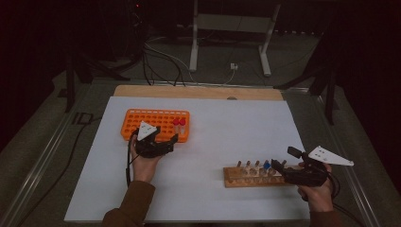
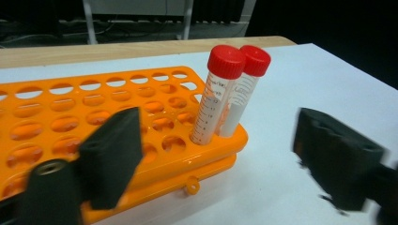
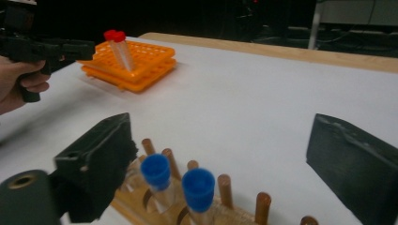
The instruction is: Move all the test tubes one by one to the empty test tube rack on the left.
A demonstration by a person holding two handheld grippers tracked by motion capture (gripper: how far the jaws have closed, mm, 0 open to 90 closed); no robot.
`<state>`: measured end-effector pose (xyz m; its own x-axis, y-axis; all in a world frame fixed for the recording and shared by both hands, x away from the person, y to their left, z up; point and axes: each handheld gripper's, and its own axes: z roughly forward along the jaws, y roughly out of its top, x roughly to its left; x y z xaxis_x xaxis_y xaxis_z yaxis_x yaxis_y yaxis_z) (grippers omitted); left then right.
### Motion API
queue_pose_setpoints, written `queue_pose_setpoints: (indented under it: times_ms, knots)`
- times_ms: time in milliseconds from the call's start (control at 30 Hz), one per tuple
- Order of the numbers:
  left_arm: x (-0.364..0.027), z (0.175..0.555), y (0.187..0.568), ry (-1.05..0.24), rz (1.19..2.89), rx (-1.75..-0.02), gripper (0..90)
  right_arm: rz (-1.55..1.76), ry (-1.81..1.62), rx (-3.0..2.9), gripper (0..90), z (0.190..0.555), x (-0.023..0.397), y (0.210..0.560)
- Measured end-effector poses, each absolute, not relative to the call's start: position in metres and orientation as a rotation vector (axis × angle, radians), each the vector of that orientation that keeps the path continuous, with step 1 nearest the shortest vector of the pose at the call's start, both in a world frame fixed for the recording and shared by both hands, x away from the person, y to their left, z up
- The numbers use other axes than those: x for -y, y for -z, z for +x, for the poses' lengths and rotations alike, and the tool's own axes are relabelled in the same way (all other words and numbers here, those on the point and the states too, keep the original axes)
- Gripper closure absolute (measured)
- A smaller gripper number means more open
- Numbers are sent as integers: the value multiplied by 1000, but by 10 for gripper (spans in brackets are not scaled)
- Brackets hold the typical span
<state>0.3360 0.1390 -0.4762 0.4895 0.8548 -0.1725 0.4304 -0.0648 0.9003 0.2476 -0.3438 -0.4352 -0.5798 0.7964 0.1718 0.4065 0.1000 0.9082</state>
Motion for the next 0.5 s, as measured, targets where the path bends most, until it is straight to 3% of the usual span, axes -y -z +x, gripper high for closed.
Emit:
queue_pose_setpoints:
  times_ms: [167,300,500]
  knots:
    - [-141,328,470,-516,1680,-1101,21,1140,-1466,-2064,269,241,347,440]
    - [-143,323,467,-517,1682,-1090,10,1102,-1444,-2093,431,237,349,446]
    - [-148,316,467,-524,1677,-1090,9,1077,-1426,-2147,587,237,348,453]
